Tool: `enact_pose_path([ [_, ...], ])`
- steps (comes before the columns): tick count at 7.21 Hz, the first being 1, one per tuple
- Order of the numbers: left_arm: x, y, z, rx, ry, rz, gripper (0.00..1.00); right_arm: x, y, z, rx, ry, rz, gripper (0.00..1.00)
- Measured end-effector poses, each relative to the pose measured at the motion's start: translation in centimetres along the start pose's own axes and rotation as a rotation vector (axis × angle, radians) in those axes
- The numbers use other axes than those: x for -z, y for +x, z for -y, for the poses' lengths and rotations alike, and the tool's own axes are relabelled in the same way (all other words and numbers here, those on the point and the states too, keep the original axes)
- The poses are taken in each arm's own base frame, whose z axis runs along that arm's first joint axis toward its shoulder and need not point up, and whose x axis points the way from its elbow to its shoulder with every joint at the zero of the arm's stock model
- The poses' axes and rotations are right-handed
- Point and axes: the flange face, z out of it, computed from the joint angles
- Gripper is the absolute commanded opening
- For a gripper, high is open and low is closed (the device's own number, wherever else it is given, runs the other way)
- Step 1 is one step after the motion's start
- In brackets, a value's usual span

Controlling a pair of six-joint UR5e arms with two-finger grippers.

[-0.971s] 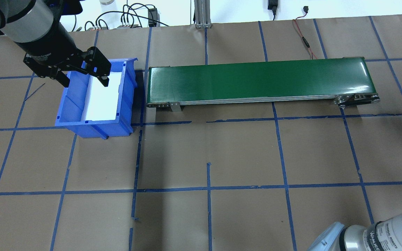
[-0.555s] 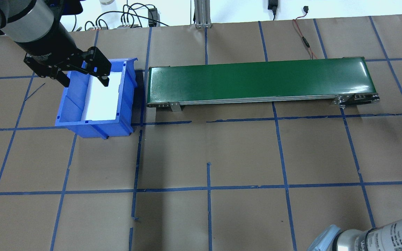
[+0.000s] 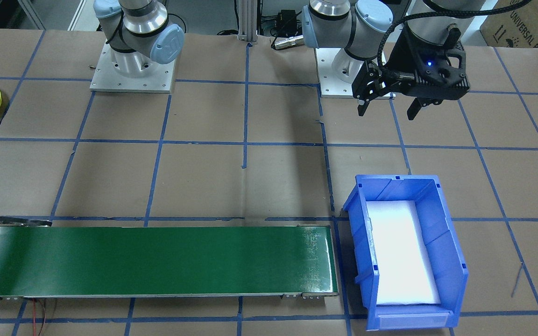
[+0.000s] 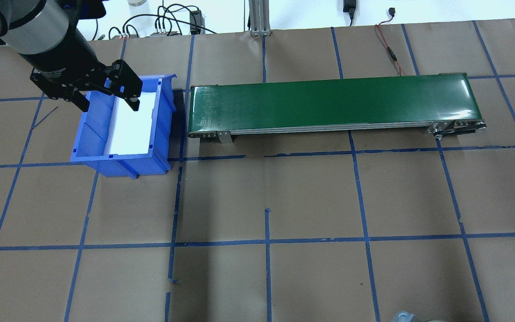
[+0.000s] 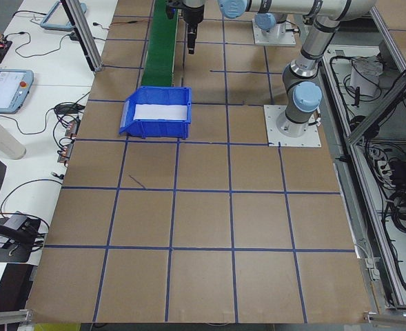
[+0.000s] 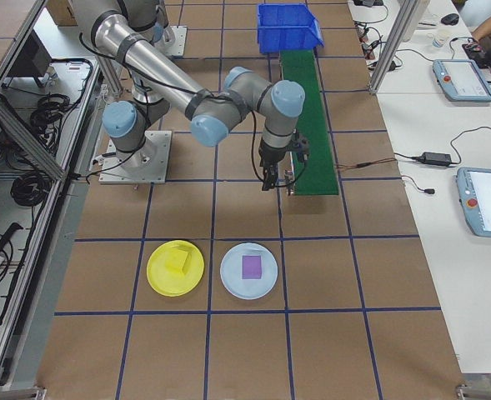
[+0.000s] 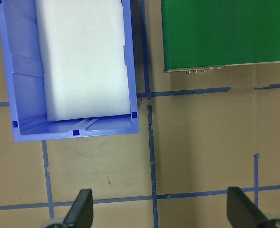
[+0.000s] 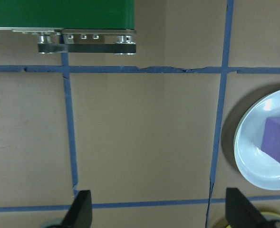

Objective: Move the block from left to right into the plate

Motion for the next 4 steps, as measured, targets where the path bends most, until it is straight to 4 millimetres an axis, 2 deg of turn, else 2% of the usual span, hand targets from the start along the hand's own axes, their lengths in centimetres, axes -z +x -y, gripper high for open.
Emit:
enact_pose_path([
  [2, 0.0, 0.0, 0.0, 0.000, 0.000, -0.001, 1.00, 4.8, -6.2, -0.7, -0.034, -0.028, 0.008, 1.00],
  [4, 0.0, 0.0, 0.0, 0.000, 0.000, -0.001, 1.00, 7.9, -13.0, -1.8, -0.025, -0.016, 0.004, 1.00],
])
